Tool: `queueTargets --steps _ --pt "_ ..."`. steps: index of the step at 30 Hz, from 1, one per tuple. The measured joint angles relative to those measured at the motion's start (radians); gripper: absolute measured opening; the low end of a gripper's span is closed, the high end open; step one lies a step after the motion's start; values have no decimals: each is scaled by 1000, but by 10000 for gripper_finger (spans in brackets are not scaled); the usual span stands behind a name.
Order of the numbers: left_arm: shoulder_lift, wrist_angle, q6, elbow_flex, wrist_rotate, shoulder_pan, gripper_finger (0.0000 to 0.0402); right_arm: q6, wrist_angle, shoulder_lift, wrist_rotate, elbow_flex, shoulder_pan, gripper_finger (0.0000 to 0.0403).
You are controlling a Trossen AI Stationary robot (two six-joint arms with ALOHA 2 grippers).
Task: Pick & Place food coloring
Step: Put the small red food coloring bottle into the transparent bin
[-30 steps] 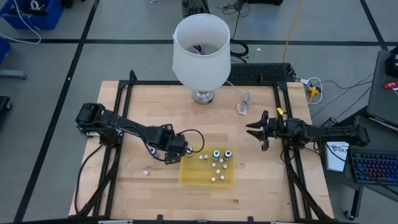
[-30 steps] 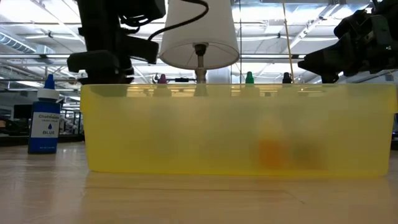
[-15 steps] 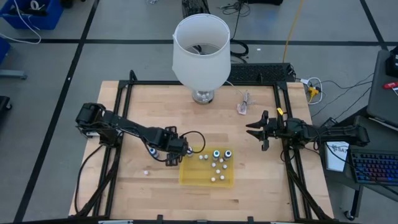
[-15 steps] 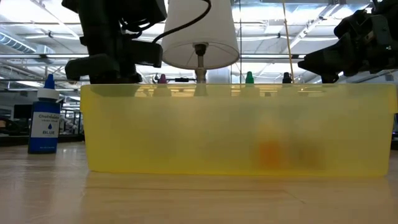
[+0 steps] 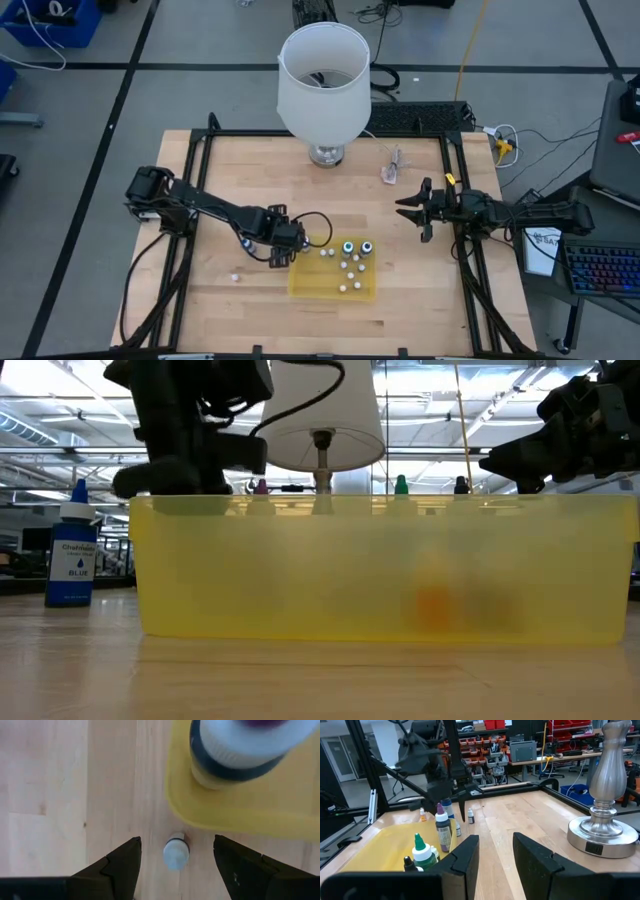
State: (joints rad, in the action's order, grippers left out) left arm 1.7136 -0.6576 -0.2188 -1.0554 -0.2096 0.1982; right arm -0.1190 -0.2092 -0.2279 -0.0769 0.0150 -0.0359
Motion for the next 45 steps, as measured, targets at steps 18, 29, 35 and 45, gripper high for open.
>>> queueTargets --steps 18,29,35,45 --pt "48 -2 10 0 9 -3 243 0 1 -1 0 0 0 112" --pt "48 0 24 0 23 -2 212 0 1 -1 0 0 0 112" --pt "48 6 24 0 60 -2 159 0 1 -1 0 0 0 112" --pt "47 6 15 -1 106 -2 71 0 1 -1 0 0 0 112"
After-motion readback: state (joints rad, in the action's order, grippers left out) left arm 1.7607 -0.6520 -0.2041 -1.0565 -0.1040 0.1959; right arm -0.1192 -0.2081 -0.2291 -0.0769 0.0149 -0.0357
